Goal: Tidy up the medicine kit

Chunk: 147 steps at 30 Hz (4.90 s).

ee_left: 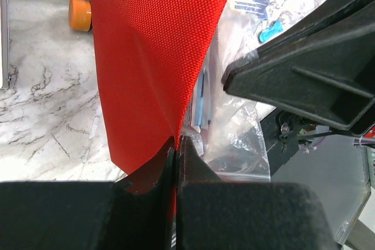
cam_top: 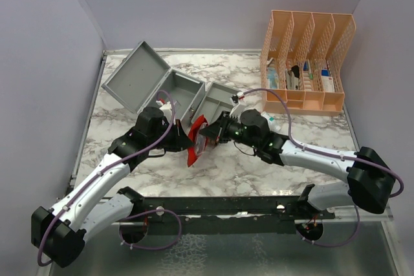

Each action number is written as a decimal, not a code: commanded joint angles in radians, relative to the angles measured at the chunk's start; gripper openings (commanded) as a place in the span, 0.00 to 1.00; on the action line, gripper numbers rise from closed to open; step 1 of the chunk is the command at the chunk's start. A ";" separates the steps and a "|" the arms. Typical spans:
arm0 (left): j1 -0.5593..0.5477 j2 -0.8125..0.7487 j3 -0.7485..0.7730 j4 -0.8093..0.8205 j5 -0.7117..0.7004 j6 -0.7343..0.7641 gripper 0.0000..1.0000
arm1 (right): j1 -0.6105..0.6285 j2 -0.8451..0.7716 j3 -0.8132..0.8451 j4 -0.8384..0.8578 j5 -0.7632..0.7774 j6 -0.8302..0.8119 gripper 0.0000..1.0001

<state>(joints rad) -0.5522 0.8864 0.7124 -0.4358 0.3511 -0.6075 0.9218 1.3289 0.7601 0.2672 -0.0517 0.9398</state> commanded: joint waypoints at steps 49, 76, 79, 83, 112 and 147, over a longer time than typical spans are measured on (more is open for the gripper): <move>-0.004 -0.024 -0.001 0.043 0.001 0.152 0.00 | 0.117 0.236 0.298 -0.465 0.190 0.047 0.01; -0.003 0.033 0.032 0.003 0.017 0.045 0.00 | 0.262 0.216 0.214 -0.339 0.528 0.178 0.01; -0.004 0.019 0.035 0.003 0.029 0.035 0.00 | 0.262 0.232 0.190 -0.286 0.487 0.181 0.01; -0.003 -0.002 0.039 0.002 0.026 0.028 0.00 | 0.262 0.237 0.171 -0.284 0.453 0.196 0.01; -0.003 -0.056 0.017 0.012 0.041 0.184 0.00 | 0.260 0.166 0.289 -0.505 0.484 0.180 0.29; -0.004 -0.146 -0.059 0.008 0.007 0.138 0.00 | 0.195 -0.238 0.122 -0.707 0.599 0.107 0.36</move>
<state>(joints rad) -0.5522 0.7662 0.6567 -0.4412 0.3737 -0.4591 1.1217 1.1885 0.9157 -0.2291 0.3222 1.0416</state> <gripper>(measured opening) 0.018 0.347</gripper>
